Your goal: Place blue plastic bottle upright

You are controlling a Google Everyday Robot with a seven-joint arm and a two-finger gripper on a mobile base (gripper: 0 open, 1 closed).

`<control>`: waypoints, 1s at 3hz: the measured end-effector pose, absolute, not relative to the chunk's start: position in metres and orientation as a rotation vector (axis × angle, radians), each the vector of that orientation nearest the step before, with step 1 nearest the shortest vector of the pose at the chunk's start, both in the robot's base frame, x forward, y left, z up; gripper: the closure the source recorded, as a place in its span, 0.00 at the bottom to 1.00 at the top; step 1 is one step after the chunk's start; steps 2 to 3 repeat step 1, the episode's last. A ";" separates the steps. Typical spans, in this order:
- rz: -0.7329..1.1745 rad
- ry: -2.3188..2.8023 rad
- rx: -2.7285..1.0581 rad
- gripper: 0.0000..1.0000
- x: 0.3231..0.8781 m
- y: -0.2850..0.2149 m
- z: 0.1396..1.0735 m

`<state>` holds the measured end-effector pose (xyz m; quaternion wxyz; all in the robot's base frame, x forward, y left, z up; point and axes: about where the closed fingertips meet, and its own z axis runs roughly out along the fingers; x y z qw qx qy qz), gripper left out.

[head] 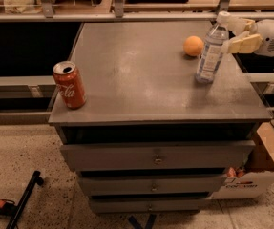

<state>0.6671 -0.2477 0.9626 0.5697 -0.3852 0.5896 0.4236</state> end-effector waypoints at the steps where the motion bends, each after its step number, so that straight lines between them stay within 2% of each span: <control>1: 0.994 1.384 -0.904 0.00 0.667 -0.248 0.963; 3: 0.994 1.384 -0.904 0.00 0.667 -0.248 0.963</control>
Offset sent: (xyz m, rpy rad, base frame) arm 0.0000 0.0000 0.0000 0.0000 0.0000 0.0000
